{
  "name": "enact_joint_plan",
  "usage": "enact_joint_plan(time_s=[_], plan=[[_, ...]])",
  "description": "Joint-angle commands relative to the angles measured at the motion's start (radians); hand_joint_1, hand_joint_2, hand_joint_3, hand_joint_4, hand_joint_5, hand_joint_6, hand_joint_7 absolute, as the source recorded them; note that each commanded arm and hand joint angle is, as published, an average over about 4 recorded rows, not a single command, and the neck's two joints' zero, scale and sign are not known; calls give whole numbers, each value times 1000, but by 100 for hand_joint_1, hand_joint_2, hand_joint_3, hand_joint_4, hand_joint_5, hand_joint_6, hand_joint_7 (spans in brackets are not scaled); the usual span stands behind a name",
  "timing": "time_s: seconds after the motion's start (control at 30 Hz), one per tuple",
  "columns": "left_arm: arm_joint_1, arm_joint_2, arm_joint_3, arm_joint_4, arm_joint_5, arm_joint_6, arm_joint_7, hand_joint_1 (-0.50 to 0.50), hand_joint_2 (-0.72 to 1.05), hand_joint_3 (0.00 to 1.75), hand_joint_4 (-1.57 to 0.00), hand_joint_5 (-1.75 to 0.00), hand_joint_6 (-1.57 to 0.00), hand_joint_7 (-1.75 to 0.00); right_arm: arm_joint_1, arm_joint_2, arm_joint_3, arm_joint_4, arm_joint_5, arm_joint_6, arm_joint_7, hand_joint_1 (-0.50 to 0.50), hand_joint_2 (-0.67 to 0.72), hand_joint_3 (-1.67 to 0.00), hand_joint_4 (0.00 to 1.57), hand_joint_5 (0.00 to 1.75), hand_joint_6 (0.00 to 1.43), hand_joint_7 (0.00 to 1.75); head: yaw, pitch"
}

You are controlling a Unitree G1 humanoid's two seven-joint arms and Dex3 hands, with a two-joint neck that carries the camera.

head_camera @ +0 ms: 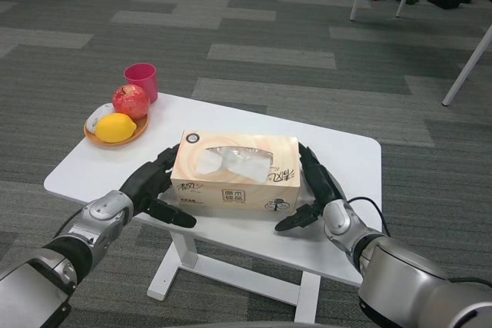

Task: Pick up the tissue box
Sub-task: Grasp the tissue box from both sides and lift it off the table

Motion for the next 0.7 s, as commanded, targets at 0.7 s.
enact_joint_plan(time_s=[0.7], plan=[[20, -19, -24, -21, -10, 10, -20, 50, 16, 0, 0, -72, 0, -5, 0, 11, 10, -32, -2, -7, 8, -38, -3, -16, 40, 19, 49, 38, 3, 2]])
